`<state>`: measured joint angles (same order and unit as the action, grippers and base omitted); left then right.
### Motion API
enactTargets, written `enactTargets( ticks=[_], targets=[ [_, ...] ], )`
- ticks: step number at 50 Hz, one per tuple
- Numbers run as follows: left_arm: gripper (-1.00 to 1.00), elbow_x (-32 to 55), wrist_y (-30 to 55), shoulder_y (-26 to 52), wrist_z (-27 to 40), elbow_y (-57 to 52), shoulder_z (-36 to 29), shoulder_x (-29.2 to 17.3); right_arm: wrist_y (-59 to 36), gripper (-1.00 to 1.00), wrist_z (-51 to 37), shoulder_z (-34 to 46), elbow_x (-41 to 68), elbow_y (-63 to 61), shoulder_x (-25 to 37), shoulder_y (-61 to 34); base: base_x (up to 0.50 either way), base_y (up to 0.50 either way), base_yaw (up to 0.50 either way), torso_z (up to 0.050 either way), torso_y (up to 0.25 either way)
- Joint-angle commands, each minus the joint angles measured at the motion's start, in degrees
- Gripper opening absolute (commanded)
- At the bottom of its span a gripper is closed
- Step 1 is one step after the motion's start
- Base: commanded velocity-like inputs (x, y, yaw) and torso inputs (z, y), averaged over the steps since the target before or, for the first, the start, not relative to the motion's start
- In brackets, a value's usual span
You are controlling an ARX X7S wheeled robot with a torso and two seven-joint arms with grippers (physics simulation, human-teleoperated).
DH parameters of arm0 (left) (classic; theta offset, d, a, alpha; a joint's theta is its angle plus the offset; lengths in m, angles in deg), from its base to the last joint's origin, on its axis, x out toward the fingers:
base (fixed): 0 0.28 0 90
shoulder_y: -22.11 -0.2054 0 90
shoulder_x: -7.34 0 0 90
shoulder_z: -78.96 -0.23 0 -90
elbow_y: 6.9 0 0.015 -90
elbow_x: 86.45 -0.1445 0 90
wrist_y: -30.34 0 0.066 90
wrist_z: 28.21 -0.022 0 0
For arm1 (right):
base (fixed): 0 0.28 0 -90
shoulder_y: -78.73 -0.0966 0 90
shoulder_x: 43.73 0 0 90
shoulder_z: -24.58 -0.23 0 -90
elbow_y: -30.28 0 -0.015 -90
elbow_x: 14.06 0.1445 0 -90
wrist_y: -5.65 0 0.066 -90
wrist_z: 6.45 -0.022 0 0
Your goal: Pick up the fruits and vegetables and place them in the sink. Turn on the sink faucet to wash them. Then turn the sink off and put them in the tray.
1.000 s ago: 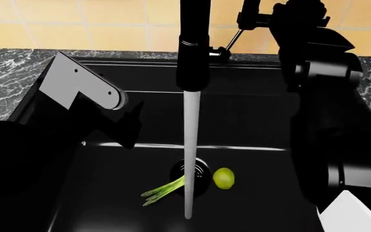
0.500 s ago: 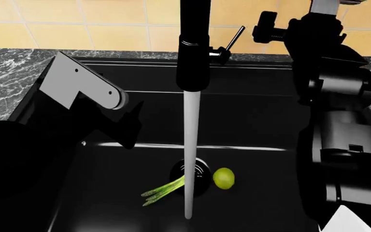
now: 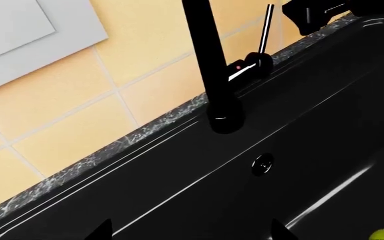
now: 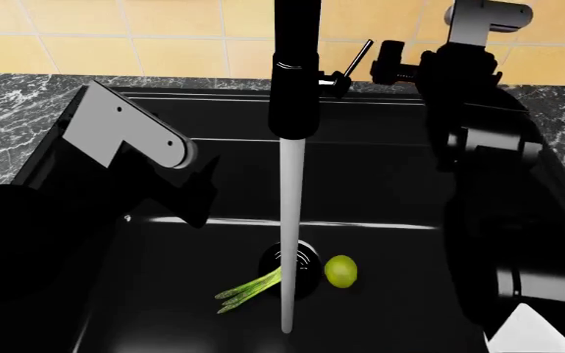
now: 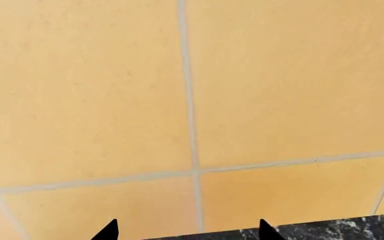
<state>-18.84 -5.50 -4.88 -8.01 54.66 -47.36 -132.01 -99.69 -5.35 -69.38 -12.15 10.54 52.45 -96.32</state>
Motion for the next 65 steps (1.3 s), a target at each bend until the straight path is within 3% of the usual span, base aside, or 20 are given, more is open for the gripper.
enactTargets(
  ticks=[1, 41, 65],
  targets=[
    [1.00, -0.2, 0.1, 0.2, -0.3, 0.1, -0.4, 0.2, 2.8, 1.00, -0.2, 0.0, -0.3, 4.7, -1.1, -0.7, 0.00, 0.00, 0.00, 0.000, 0.000],
    [1.00, 0.6, 0.0, 0.7, 0.1, -0.6, -0.1, -0.4, 10.9, 1.00, 3.8, -5.0, 0.4, 4.7, -5.7, 0.5, 0.00, 0.00, 0.00, 0.000, 0.000],
    [1.00, -1.2, -1.3, -0.4, -0.9, 0.2, -1.0, 0.0, 9.2, 1.00, 8.3, -1.7, 0.8, 4.7, -5.7, -1.0, 0.00, 0.00, 0.00, 0.000, 0.000]
  ],
)
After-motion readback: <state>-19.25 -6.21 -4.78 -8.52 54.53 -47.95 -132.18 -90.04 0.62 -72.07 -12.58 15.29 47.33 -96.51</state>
